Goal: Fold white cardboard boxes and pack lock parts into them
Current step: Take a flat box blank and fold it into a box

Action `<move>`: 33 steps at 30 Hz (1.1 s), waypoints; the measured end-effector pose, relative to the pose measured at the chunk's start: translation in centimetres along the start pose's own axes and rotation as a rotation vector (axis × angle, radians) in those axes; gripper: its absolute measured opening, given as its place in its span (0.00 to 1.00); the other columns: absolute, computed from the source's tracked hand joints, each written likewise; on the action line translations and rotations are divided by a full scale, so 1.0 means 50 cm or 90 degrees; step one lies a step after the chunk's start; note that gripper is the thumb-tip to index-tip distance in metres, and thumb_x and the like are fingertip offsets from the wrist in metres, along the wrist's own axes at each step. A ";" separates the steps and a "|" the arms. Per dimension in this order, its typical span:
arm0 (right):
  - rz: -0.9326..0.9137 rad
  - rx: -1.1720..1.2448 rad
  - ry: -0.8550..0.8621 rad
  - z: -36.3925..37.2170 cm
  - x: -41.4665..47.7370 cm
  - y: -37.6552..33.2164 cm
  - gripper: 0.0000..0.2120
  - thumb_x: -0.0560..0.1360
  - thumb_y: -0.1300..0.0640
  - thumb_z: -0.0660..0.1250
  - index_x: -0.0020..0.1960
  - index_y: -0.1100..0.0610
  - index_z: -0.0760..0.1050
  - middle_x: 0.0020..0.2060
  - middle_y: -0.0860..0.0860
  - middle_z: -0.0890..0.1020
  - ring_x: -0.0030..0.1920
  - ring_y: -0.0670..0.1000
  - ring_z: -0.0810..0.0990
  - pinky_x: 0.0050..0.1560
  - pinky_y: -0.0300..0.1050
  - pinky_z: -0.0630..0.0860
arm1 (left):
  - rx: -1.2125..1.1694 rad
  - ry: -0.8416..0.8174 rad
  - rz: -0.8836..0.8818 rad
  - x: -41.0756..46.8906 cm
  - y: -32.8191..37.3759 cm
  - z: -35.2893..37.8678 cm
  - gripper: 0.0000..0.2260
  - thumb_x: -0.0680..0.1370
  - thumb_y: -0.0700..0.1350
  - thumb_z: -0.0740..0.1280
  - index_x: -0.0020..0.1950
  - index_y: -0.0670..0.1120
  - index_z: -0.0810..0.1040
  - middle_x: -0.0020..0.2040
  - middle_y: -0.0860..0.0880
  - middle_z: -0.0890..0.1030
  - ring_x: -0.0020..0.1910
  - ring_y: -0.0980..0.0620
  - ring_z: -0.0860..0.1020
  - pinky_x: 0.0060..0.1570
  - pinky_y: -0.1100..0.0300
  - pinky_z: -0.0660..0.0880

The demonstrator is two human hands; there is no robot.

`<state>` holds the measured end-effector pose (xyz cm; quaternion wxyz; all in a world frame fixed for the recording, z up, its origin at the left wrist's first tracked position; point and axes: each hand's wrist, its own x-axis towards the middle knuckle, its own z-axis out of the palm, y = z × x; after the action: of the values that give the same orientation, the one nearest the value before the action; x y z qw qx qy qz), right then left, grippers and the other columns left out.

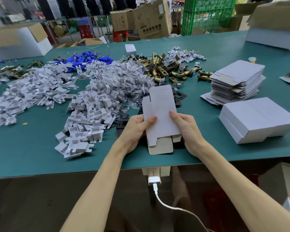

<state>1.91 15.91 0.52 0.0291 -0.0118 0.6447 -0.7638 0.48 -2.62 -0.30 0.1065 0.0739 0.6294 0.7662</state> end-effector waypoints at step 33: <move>-0.049 -0.070 -0.003 -0.003 0.003 0.009 0.14 0.82 0.56 0.66 0.67 0.50 0.75 0.51 0.57 0.84 0.53 0.59 0.85 0.58 0.63 0.81 | 0.070 0.021 0.066 -0.008 -0.005 0.009 0.13 0.85 0.52 0.65 0.67 0.48 0.80 0.57 0.45 0.86 0.50 0.50 0.85 0.41 0.60 0.81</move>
<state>1.78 15.98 0.07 0.0009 -0.0399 0.6848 -0.7276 0.97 -2.26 -0.46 0.0522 0.0999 0.6673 0.7362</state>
